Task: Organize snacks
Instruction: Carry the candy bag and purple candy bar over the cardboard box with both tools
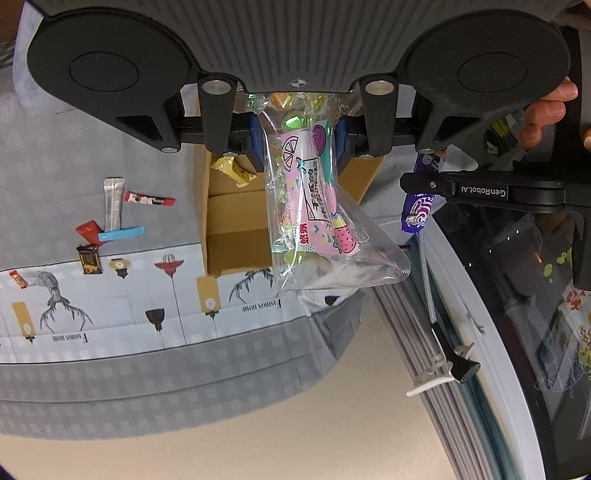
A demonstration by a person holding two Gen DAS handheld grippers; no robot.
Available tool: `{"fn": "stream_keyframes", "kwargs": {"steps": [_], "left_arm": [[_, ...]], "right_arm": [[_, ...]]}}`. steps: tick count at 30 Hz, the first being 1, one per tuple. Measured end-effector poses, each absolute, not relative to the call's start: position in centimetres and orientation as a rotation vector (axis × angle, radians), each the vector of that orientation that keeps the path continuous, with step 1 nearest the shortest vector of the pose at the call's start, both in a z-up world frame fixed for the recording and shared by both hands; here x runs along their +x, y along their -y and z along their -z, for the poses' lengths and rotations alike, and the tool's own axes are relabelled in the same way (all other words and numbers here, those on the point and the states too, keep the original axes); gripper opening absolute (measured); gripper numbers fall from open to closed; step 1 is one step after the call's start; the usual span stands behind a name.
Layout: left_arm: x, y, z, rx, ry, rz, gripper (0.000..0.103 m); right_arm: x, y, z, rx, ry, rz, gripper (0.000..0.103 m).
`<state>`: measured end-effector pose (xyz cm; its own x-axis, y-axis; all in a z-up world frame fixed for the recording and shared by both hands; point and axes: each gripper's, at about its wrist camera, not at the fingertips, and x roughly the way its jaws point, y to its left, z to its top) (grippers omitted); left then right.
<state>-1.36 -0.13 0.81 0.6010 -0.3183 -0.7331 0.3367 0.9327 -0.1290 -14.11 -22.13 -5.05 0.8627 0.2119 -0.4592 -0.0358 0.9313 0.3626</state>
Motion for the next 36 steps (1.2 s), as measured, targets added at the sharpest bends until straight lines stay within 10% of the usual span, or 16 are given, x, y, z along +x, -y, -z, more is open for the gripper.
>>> {"fn": "stream_keyframes", "kwargs": {"steps": [36], "left_arm": [[7.6, 1.8, 1.7, 0.05, -0.87, 0.337, 0.025]], "right_arm": [[-3.3, 21.1, 7.3, 0.346, -0.633, -0.108, 0.039]]}}
